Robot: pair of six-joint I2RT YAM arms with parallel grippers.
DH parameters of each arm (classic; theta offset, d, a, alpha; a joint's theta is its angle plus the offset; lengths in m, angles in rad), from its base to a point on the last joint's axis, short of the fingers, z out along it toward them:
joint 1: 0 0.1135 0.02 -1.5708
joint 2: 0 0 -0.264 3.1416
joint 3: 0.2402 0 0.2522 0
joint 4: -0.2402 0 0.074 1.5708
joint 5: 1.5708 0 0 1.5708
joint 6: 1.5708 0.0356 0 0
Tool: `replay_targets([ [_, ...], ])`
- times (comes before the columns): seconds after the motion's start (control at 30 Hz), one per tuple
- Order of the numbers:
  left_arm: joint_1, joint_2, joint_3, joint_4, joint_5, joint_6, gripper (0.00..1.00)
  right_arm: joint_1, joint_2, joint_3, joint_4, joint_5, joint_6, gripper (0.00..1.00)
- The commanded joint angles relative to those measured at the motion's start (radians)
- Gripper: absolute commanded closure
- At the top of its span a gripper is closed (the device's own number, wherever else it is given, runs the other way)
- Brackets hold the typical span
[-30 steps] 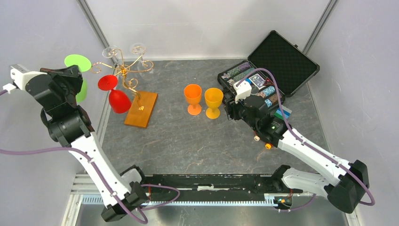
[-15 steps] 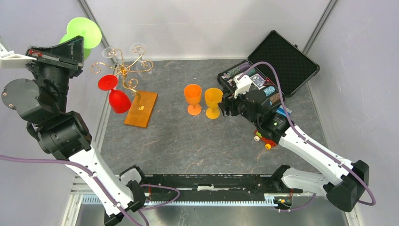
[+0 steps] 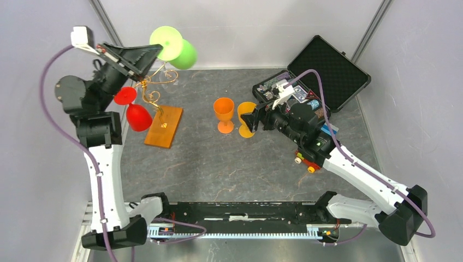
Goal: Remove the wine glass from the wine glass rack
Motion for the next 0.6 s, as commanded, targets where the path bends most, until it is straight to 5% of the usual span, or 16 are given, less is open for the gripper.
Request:
replay_targets([
  [0.0,-0.140,-0.034,-0.099,0.258,-0.052,-0.185,0.98,-0.004,-0.043,-0.059,0.301,-0.107,0.140,0.02],
  [0.23,-0.406,-0.044,-0.253,0.410,-0.151,-0.326,0.98,-0.002,-0.122,-0.252,0.821,-0.105,0.395,0.02],
  [0.37,-0.468,-0.077,-0.381,0.616,-0.210,-0.488,0.98,-0.001,-0.164,-0.311,0.938,-0.085,0.466,0.02],
  [0.57,-0.537,-0.148,-0.464,0.664,-0.269,-0.539,0.98,-0.001,-0.237,-0.361,1.049,-0.084,0.485,0.02],
])
